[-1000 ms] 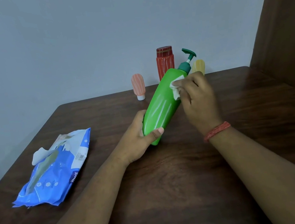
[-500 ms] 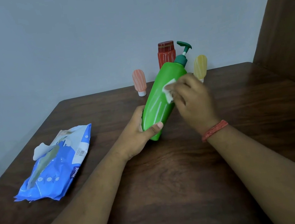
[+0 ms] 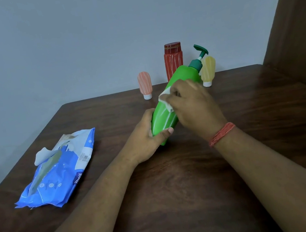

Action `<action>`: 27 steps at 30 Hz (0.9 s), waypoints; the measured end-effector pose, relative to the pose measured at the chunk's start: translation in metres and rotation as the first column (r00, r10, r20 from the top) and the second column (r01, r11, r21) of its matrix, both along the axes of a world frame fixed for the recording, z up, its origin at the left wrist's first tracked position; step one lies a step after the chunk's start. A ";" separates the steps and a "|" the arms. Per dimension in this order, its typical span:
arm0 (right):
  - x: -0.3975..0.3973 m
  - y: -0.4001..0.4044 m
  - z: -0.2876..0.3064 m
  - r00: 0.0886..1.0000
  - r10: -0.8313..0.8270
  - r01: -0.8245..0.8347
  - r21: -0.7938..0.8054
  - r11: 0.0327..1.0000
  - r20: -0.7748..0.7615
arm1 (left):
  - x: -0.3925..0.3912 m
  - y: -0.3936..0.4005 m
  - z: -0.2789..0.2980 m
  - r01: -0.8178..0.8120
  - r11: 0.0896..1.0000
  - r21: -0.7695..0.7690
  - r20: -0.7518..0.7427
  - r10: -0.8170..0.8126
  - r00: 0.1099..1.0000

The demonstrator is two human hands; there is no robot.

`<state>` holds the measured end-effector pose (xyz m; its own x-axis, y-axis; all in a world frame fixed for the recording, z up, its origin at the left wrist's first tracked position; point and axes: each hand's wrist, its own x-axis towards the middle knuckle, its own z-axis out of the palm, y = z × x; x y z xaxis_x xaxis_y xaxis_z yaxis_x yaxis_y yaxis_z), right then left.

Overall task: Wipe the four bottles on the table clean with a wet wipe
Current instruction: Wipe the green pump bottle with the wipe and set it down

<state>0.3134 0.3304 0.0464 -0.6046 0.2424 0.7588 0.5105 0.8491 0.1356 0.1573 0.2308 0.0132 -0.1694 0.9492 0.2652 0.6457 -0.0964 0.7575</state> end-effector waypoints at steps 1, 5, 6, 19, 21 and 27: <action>0.001 0.003 0.002 1.000 -0.025 0.025 -0.012 1.000 -0.012 | 0.001 0.000 0.000 -0.002 1.000 -0.001 -0.010 0.002 1.000; 0.003 0.006 0.006 0.979 -0.159 0.142 -0.138 0.980 -0.125 | 0.004 0.001 0.001 -0.016 1.000 0.004 -0.063 0.017 0.998; 0.000 0.002 0.005 0.992 -0.103 0.094 -0.120 0.988 -0.075 | 0.003 0.001 0.001 -0.017 1.000 0.013 -0.051 0.018 0.999; -0.004 -0.001 -0.001 0.994 0.051 -0.057 -0.054 0.997 -0.095 | 0.001 0.001 -0.001 -0.022 0.999 0.048 -0.023 0.023 0.999; 0.001 0.006 0.001 0.977 -0.026 0.002 -0.113 0.994 -0.212 | 0.002 0.001 -0.001 -0.028 0.999 0.040 -0.043 0.030 0.999; -0.003 -0.007 -0.003 0.992 0.127 -0.127 -0.069 0.990 -0.006 | 0.001 0.002 -0.003 -0.039 0.997 0.065 -0.026 0.040 0.999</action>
